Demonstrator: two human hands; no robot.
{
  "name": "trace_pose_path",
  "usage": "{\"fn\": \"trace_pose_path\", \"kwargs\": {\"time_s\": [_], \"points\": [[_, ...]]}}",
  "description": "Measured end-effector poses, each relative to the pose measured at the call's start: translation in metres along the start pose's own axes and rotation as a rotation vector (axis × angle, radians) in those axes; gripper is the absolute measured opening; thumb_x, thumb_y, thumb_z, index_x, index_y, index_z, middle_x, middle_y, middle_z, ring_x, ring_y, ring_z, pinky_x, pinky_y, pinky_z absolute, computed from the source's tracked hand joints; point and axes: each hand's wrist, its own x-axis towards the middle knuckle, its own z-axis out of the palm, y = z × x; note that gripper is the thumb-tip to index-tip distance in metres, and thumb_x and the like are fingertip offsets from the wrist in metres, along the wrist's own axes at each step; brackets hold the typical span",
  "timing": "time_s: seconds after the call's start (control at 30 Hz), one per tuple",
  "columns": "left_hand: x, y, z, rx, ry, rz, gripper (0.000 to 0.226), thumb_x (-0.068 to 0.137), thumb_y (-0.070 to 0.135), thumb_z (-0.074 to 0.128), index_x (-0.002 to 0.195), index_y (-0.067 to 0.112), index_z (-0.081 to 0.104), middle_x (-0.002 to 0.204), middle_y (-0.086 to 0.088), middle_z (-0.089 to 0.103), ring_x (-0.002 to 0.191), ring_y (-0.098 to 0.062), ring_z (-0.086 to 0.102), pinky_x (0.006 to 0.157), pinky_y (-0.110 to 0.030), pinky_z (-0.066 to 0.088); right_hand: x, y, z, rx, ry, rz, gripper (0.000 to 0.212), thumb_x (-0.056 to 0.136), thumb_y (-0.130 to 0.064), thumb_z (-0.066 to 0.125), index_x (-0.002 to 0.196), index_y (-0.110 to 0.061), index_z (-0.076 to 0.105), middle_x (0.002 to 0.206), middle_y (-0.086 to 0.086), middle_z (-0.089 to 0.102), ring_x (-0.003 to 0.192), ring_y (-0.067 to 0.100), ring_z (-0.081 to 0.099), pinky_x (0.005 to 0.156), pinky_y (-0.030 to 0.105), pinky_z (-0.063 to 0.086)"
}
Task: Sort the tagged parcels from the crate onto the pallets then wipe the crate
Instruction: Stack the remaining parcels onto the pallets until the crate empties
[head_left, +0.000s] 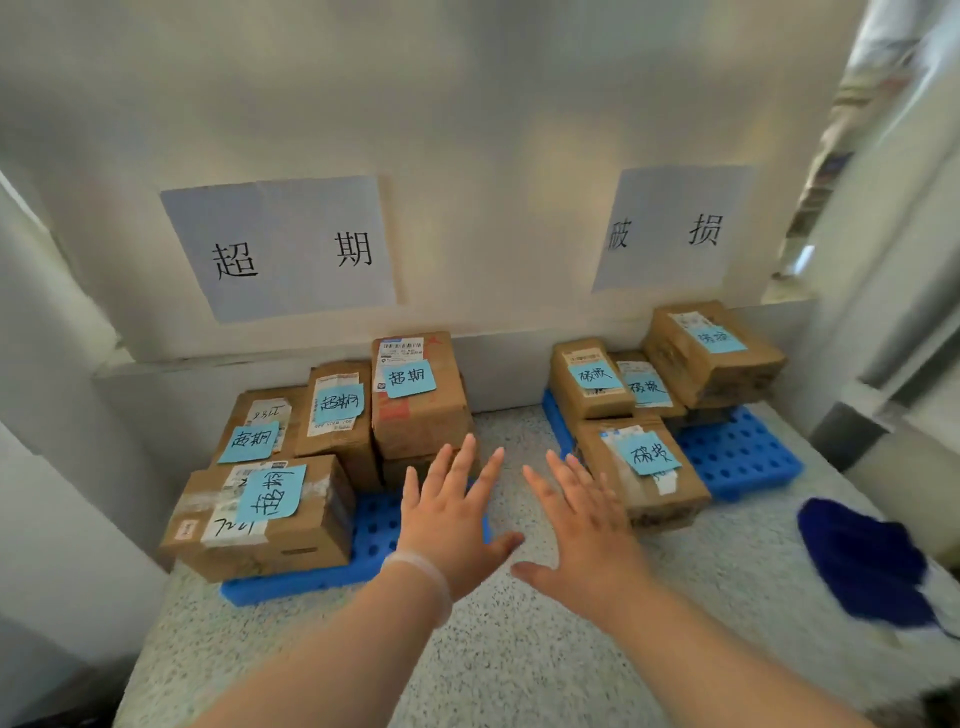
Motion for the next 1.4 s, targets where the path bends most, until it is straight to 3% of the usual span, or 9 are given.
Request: {"fn": "trace_pose_path", "kwargs": {"time_s": [0.37, 0.5, 0.67, 0.87, 1.13, 1.4], "points": [[-0.128, 0.109, 0.035, -0.047, -0.069, 0.406, 0.088, 0.089, 0.072, 0.041, 0.15, 0.048, -0.018, 0.164, 0.006, -0.018, 0.151, -0.023, -0.014, 0.121, -0.054, -0.006, -0.22, -0.012, 0.009, -0.006, 0.017, 0.408, 0.095, 0.078, -0.076, 0.038, 0.149, -0.046, -0.017, 0.158, -0.008, -0.031, 0.139, 0.011, -0.035, 0.114, 0.04, -0.024], [-0.16, 0.166, 0.035, -0.042, -0.087, 0.556, 0.087, 0.09, 0.066, 0.045, 0.151, 0.047, -0.015, 0.164, 0.004, -0.017, 0.151, -0.023, -0.012, 0.121, -0.054, -0.004, -0.287, 0.001, -0.01, -0.019, 0.07, 0.557, 0.092, 0.085, -0.069, 0.049, 0.152, -0.044, -0.008, 0.161, -0.004, -0.023, 0.146, 0.018, -0.025, 0.117, 0.045, -0.019], [-0.195, 0.245, 0.036, -0.058, -0.065, 0.712, 0.089, 0.088, 0.065, 0.048, 0.151, 0.048, -0.013, 0.165, 0.005, -0.014, 0.152, -0.022, -0.009, 0.121, -0.053, -0.004, -0.367, 0.025, -0.031, -0.043, 0.143, 0.682, 0.09, 0.081, -0.068, 0.048, 0.153, -0.041, 0.001, 0.162, 0.0, -0.018, 0.148, 0.02, -0.02, 0.117, 0.046, -0.017], [-0.238, 0.349, 0.046, -0.063, -0.063, 0.875, 0.092, 0.087, 0.066, 0.051, 0.151, 0.048, -0.014, 0.165, 0.005, -0.012, 0.152, -0.023, -0.009, 0.121, -0.054, -0.004, -0.462, 0.069, -0.054, -0.062, 0.204, 0.799, 0.088, 0.086, -0.065, 0.051, 0.152, -0.041, -0.002, 0.163, 0.0, -0.016, 0.148, 0.018, -0.019, 0.118, 0.044, -0.015], [-0.299, 0.496, 0.061, -0.083, -0.079, 0.995, 0.091, 0.088, 0.067, 0.05, 0.152, 0.047, -0.011, 0.165, 0.004, -0.01, 0.152, -0.023, -0.006, 0.121, -0.055, -0.002, -0.603, 0.154, -0.088, -0.088, 0.265, 0.989, 0.092, 0.082, -0.066, 0.057, 0.152, -0.043, 0.001, 0.163, -0.004, -0.014, 0.149, 0.019, -0.014, 0.118, 0.041, -0.012], [-0.325, 0.572, 0.085, -0.06, -0.177, 0.993, 0.089, 0.089, 0.066, 0.049, 0.153, 0.047, -0.01, 0.165, 0.005, -0.009, 0.152, -0.023, -0.005, 0.122, -0.055, 0.003, -0.662, 0.206, -0.087, 0.019, 0.237, 1.044, 0.093, 0.084, -0.063, 0.059, 0.152, -0.042, -0.001, 0.163, -0.004, -0.015, 0.15, 0.019, -0.014, 0.119, 0.04, -0.009]]}}
